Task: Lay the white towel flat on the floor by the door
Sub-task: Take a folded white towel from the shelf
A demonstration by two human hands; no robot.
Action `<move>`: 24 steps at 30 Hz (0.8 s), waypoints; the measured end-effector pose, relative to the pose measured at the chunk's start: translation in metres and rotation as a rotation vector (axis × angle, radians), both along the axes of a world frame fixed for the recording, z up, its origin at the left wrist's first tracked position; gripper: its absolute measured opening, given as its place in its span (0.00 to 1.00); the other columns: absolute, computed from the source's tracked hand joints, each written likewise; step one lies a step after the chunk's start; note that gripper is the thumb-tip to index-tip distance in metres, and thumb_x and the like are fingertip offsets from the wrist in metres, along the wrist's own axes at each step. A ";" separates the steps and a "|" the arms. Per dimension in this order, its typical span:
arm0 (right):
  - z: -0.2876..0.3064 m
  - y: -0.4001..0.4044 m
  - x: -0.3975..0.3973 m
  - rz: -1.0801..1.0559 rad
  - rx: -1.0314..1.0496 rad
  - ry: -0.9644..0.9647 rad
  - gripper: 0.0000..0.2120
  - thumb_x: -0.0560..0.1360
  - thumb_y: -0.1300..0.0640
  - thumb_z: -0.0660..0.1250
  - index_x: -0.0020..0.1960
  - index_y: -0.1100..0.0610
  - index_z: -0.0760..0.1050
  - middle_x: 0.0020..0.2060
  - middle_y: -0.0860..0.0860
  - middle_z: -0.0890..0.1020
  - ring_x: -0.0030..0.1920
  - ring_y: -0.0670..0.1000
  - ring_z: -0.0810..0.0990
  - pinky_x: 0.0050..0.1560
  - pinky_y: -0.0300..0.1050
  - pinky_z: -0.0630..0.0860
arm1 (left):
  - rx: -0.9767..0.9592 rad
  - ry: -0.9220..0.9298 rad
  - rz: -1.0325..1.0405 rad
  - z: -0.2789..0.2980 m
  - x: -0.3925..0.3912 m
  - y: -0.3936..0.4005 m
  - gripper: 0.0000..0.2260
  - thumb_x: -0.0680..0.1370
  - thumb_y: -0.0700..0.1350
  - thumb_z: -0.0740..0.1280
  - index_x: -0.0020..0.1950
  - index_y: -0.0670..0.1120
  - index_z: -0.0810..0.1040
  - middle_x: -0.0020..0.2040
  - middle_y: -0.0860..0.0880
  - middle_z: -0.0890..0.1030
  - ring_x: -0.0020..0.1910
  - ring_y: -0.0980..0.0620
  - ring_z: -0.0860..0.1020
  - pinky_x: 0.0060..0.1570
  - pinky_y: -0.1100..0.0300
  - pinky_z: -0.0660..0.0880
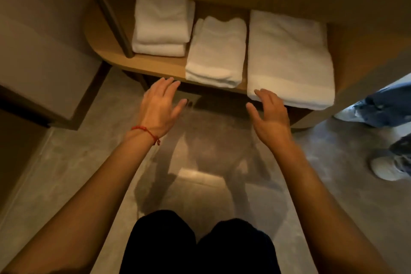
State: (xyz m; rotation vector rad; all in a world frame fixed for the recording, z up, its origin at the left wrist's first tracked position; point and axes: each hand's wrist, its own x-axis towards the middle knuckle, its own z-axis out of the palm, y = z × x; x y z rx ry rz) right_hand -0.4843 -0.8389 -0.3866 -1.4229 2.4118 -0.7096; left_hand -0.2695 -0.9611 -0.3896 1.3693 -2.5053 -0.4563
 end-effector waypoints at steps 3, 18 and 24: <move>-0.032 -0.038 -0.013 -0.030 -0.161 -0.083 0.20 0.77 0.51 0.59 0.66 0.59 0.67 0.66 0.57 0.71 0.65 0.54 0.68 0.63 0.43 0.63 | 0.046 0.180 0.067 -0.031 -0.024 -0.038 0.21 0.77 0.49 0.61 0.67 0.40 0.67 0.67 0.39 0.70 0.67 0.41 0.65 0.66 0.50 0.62; -0.082 -0.138 -0.027 -0.119 -0.135 -0.144 0.21 0.78 0.49 0.54 0.69 0.57 0.63 0.63 0.61 0.73 0.61 0.60 0.72 0.59 0.49 0.69 | 0.642 0.820 0.449 -0.093 -0.099 -0.116 0.17 0.76 0.49 0.63 0.64 0.48 0.72 0.63 0.45 0.74 0.57 0.46 0.74 0.49 0.52 0.76; -0.093 -0.131 -0.014 -0.168 -0.234 -0.275 0.21 0.77 0.54 0.56 0.69 0.54 0.61 0.64 0.60 0.72 0.62 0.60 0.71 0.60 0.49 0.69 | 0.553 0.828 0.450 -0.098 -0.094 -0.112 0.15 0.73 0.41 0.67 0.59 0.42 0.77 0.52 0.42 0.80 0.53 0.43 0.78 0.56 0.45 0.76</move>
